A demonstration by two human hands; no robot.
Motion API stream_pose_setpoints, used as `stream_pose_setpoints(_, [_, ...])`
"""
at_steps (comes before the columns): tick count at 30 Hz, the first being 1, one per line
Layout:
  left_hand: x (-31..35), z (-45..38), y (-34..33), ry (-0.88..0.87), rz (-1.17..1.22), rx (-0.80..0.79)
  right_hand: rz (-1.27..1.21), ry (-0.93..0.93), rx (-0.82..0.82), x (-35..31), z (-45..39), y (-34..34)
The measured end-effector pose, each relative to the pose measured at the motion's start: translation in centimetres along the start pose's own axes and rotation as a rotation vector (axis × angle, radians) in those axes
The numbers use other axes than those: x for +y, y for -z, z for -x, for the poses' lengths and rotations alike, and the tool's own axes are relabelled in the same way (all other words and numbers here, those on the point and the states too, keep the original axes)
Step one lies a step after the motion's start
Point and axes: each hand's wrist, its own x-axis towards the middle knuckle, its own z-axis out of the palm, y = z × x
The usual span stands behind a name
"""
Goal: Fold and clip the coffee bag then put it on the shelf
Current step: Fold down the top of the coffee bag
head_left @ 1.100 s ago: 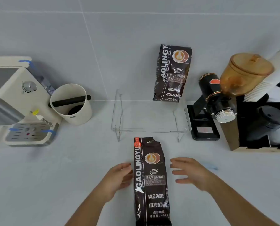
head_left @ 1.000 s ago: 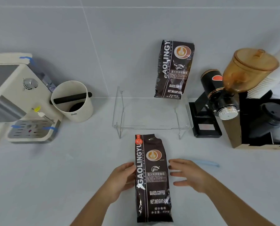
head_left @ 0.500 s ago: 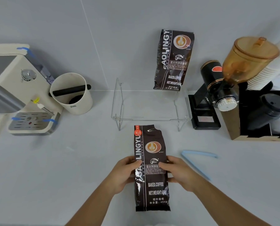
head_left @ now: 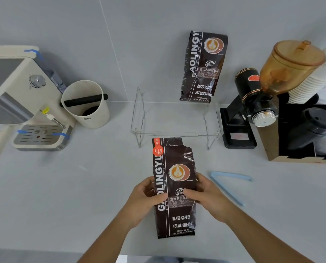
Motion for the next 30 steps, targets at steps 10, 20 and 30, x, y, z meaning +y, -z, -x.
stream_pose_setpoints(10, [3.4, -0.5, 0.3, -0.198, -0.014, -0.06, 0.044, 0.285, 0.011, -3.1, -0.1, -0.4])
stream_pose_setpoints(20, [5.4, -1.4, -0.2, -0.27, -0.111, -0.088, 0.208, 0.408, 0.093, -3.8, -0.1, 0.3])
stream_pose_setpoints(30, [9.3, -0.6, -0.4, -0.434, -0.158, 0.008, 0.333, 0.512, 0.089, -7.4, 1.2, 0.5])
